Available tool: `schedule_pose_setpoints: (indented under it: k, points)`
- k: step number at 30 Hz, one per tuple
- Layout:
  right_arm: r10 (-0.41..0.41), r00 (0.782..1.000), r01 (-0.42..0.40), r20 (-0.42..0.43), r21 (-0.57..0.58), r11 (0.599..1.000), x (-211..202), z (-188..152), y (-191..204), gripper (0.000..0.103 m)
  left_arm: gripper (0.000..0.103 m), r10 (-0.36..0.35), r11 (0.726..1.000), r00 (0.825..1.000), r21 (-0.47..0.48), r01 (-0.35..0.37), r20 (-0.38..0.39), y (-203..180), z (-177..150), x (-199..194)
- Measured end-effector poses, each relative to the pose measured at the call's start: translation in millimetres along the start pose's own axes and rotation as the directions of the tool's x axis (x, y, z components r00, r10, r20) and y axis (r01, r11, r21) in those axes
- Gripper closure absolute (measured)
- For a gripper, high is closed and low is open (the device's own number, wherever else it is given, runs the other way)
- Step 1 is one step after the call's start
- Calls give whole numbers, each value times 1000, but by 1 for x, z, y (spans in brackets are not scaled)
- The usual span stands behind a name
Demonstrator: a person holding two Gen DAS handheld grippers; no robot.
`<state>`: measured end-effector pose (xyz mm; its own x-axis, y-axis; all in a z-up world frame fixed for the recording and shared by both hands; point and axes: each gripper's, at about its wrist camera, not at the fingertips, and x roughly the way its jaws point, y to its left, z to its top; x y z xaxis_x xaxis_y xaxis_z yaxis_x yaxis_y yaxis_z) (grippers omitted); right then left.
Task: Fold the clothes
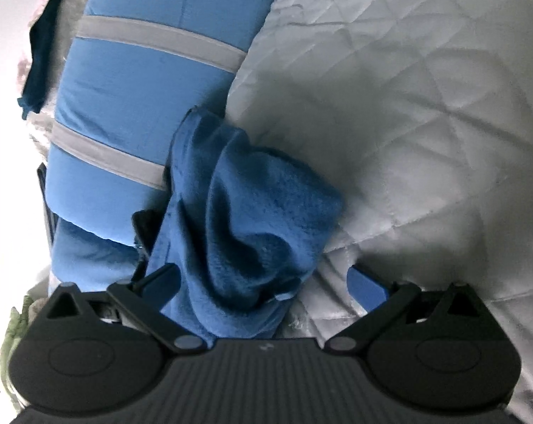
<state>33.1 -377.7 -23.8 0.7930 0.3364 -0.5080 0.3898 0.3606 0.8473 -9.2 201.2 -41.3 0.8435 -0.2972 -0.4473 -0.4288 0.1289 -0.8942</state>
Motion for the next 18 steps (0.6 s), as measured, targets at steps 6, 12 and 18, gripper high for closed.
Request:
schedule_pose_setpoints:
  k: [6,12,18]
  points:
    - [30,999,-30,29,-9,1000,22,1,11,0,7,42,998,999,47,-44,29,-14,-8,12]
    - [12,998,-10,58,-20,1000,39,2,21,0,0,63,998,998,18,-64,28,-18,-4,22]
    - [-22,996,24,88,-24,999,48,1,29,1,2,85,996,996,-31,-84,9,-20,2,27]
